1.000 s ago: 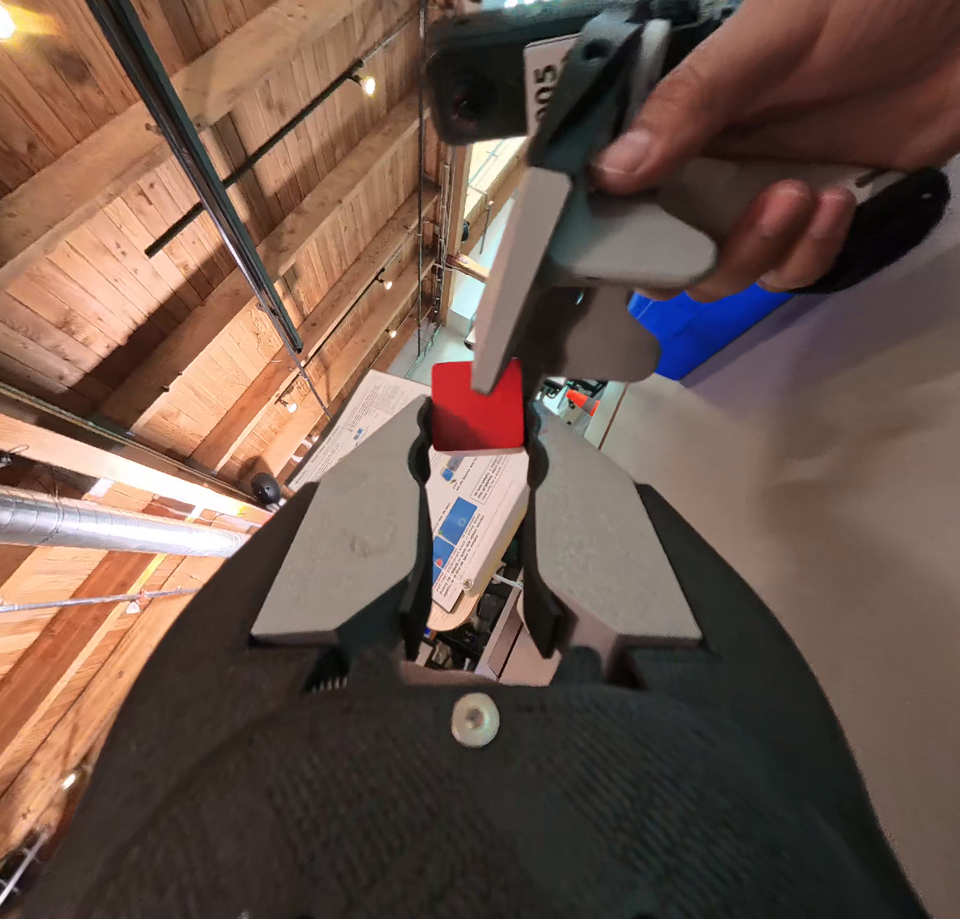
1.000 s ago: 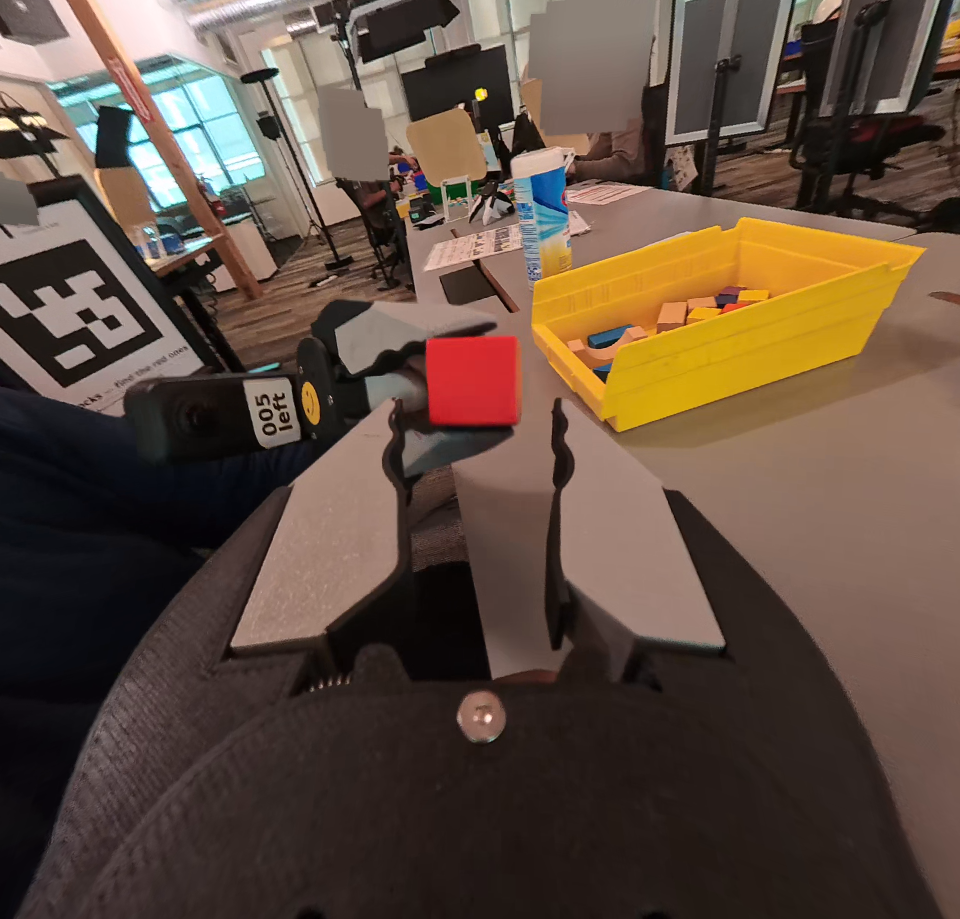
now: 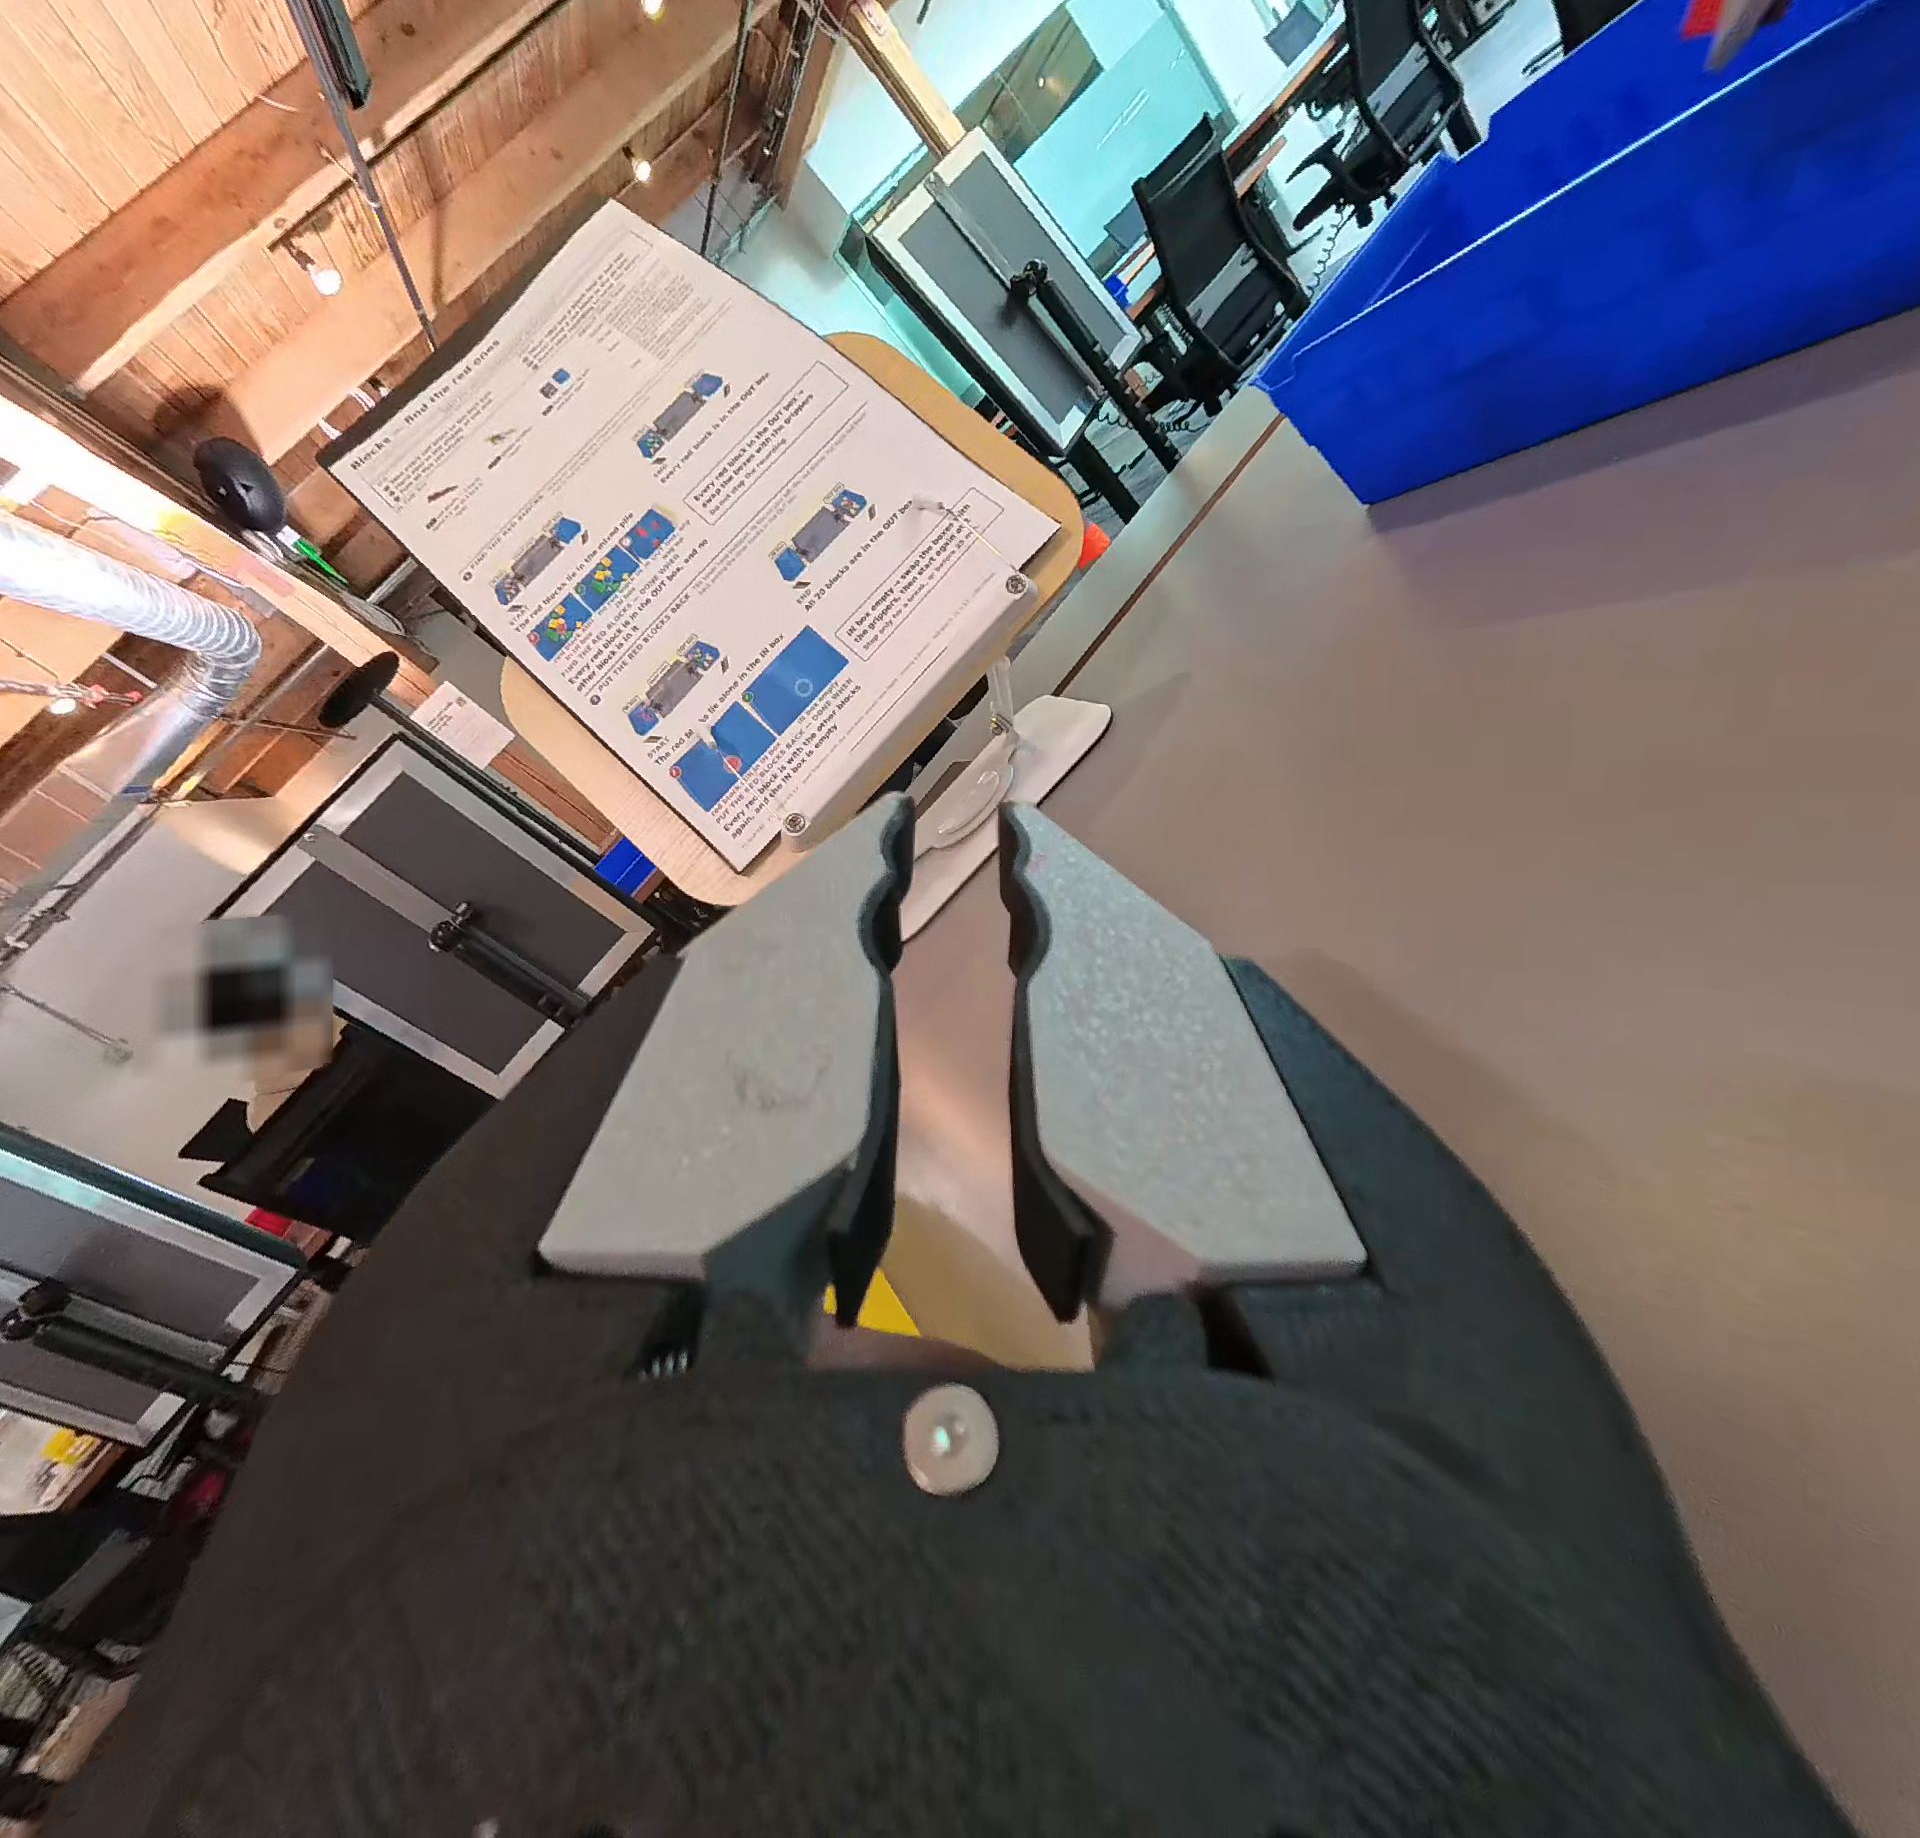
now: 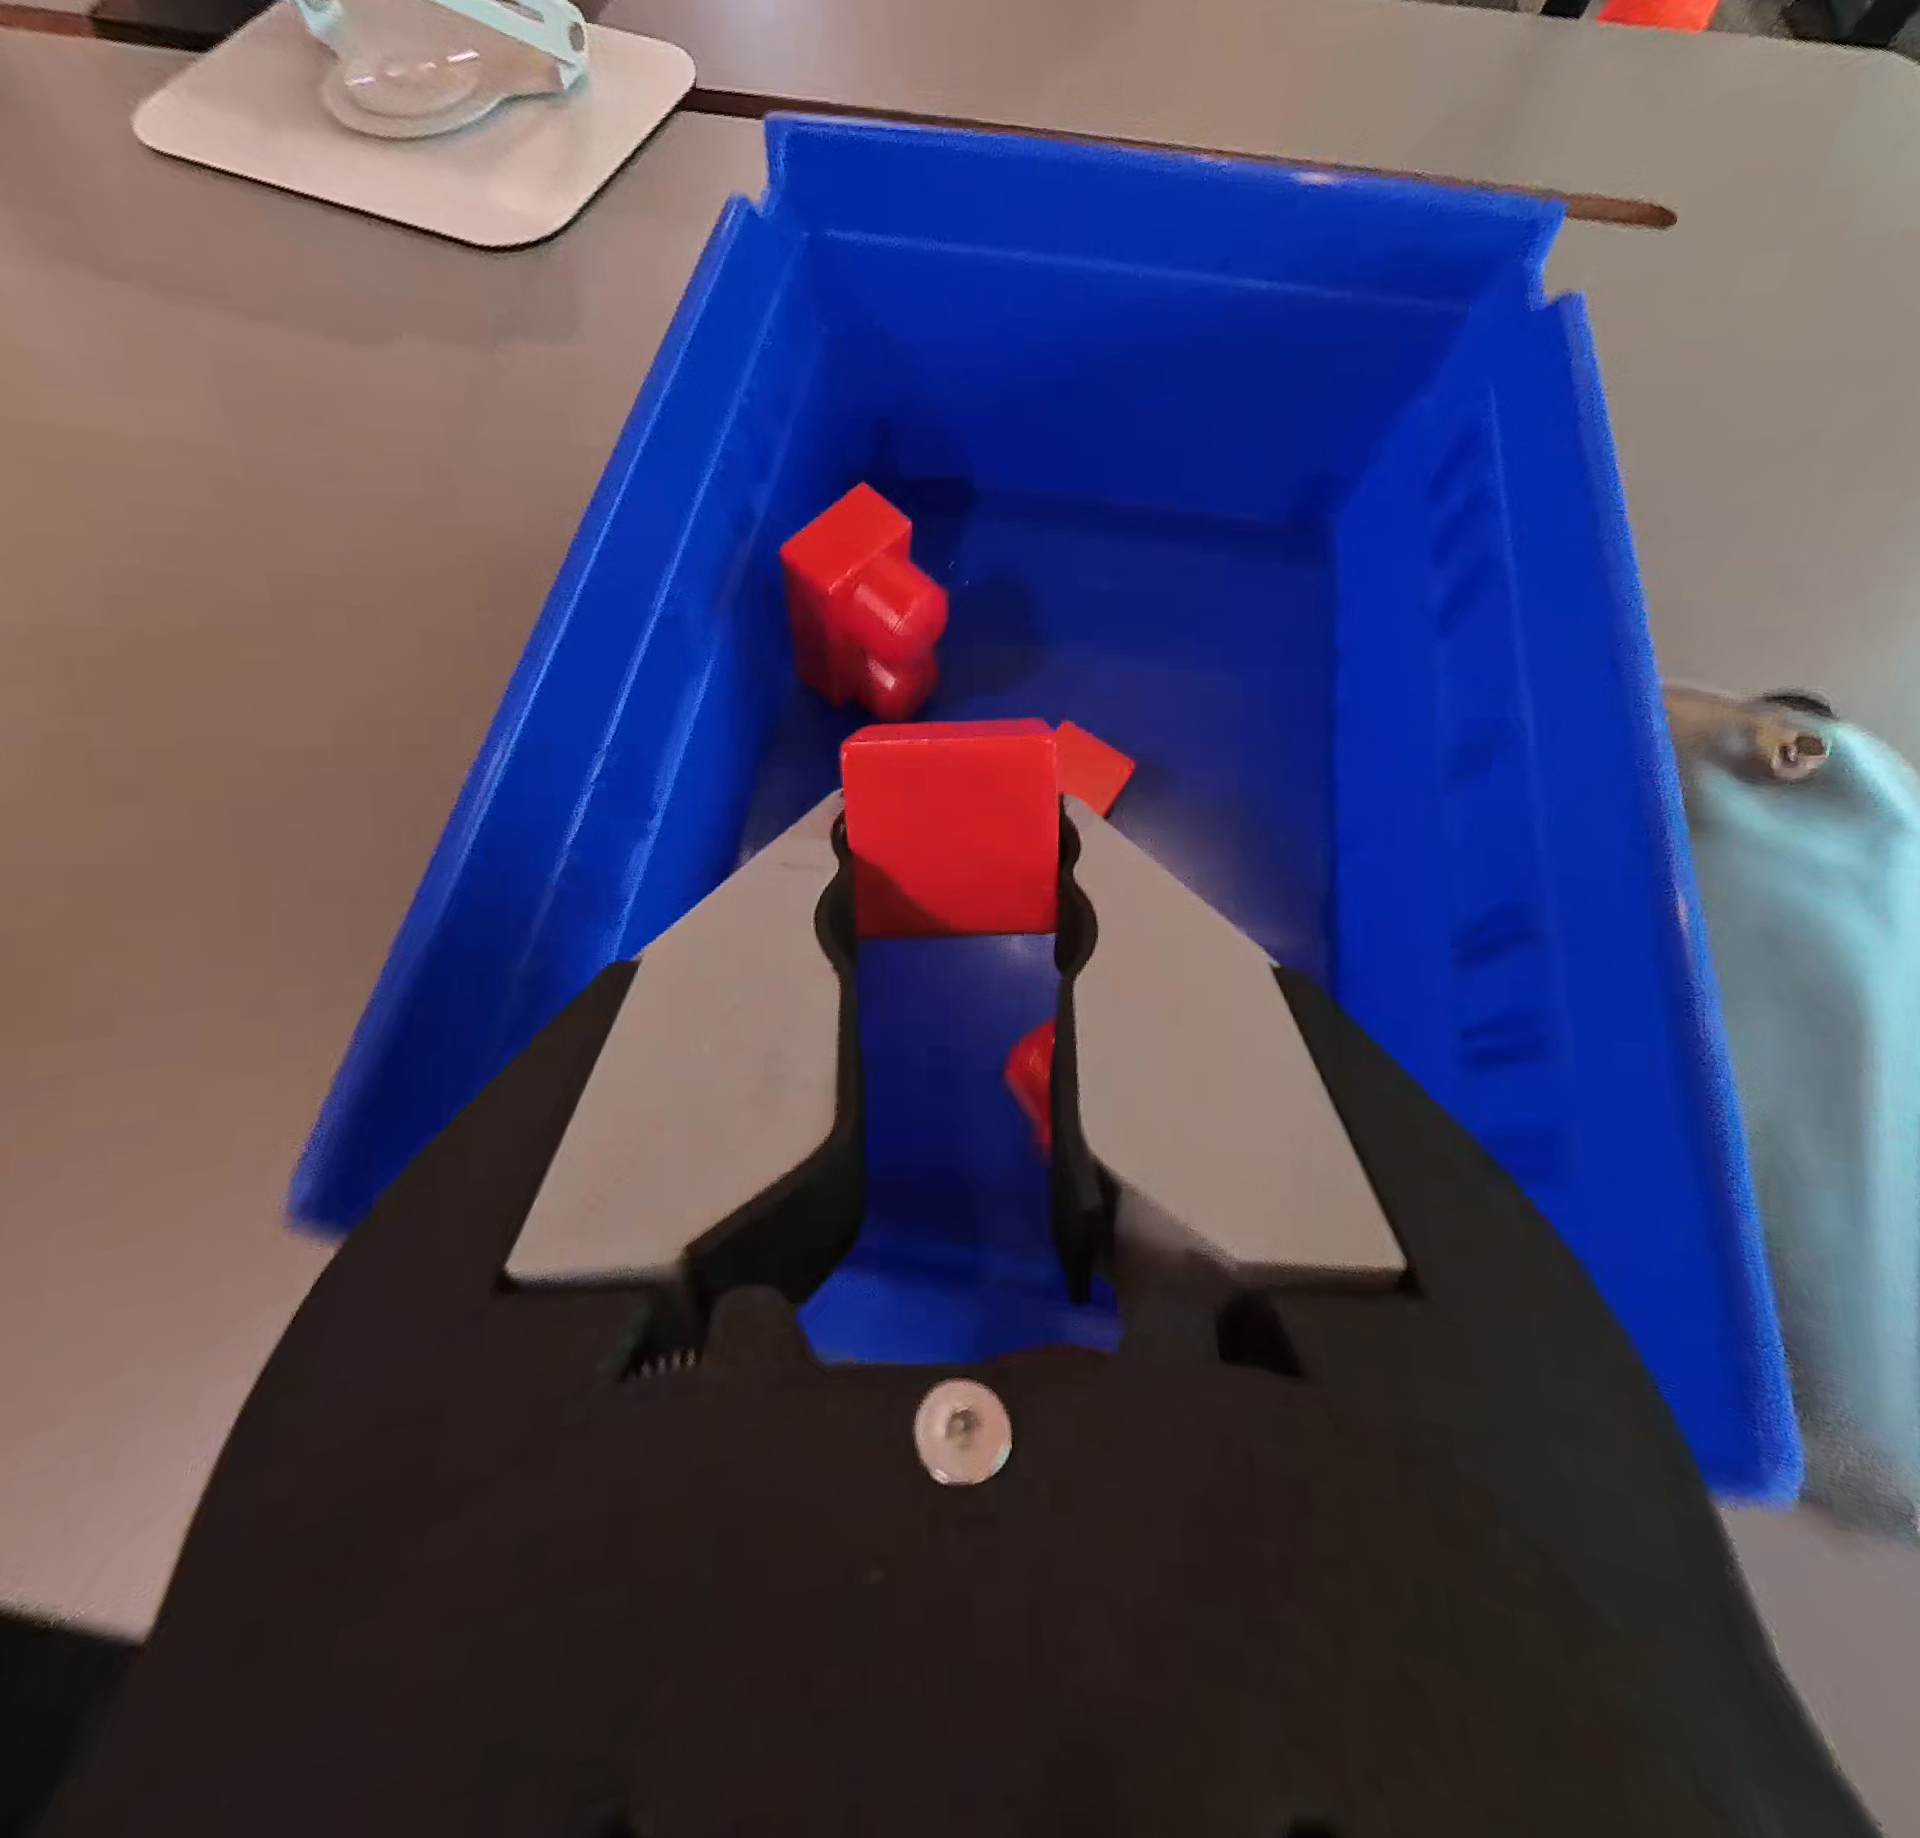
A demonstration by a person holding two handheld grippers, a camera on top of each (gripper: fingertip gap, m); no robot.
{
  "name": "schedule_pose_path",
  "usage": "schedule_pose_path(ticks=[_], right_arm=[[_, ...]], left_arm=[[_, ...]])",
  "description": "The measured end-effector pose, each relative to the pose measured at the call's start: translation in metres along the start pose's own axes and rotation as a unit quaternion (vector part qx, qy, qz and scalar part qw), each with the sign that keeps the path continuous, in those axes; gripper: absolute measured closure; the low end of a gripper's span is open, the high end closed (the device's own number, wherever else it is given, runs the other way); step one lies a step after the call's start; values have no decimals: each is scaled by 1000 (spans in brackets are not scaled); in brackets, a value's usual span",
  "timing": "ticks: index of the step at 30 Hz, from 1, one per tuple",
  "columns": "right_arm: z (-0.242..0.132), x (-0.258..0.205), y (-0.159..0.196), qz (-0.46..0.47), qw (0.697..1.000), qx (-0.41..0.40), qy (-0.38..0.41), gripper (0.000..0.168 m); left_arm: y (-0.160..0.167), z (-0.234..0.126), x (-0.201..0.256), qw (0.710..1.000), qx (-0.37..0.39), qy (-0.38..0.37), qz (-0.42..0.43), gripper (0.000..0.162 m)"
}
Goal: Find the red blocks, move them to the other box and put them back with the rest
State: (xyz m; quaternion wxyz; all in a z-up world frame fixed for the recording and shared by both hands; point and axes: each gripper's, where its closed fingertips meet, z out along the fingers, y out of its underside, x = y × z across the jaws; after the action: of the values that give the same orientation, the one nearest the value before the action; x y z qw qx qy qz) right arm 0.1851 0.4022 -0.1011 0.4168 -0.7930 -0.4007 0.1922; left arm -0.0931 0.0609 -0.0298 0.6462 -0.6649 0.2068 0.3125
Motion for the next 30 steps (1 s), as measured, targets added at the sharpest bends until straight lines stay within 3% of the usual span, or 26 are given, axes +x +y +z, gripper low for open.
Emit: schedule_pose_path(ticks=[5, 7, 13, 19, 23, 27, 30], right_arm=[[40, 38, -29, -29, 996, -31, 75, 126], [45, 37, -36, -20, 997, -31, 69, 119], [39, 15, -38, -36, 998, -19, 50, 122], [8, -29, -13, -38, 999, 10, -25, 116], [-25, -44, 17, -17, 997, 28, -76, 104], [-56, -69, 27, 21, 984, 90, -155, 105], [-64, -91, 30, 32, 974, 117, -193, 101]], left_arm=[[4, 3, 2, 1000, -8, 8, -17, 148], [4, 2, -1, 1000, -11, 2, -7, 148], [9, -1, -8, 999, -20, 3, -38, 148], [32, -14, -24, 994, -87, -14, -63, 139], [63, -45, -41, 983, -148, -33, -103, 114], [99, -78, -62, 969, -187, -78, -145, 110], [121, -82, -67, 953, -204, -93, -201, 105]])
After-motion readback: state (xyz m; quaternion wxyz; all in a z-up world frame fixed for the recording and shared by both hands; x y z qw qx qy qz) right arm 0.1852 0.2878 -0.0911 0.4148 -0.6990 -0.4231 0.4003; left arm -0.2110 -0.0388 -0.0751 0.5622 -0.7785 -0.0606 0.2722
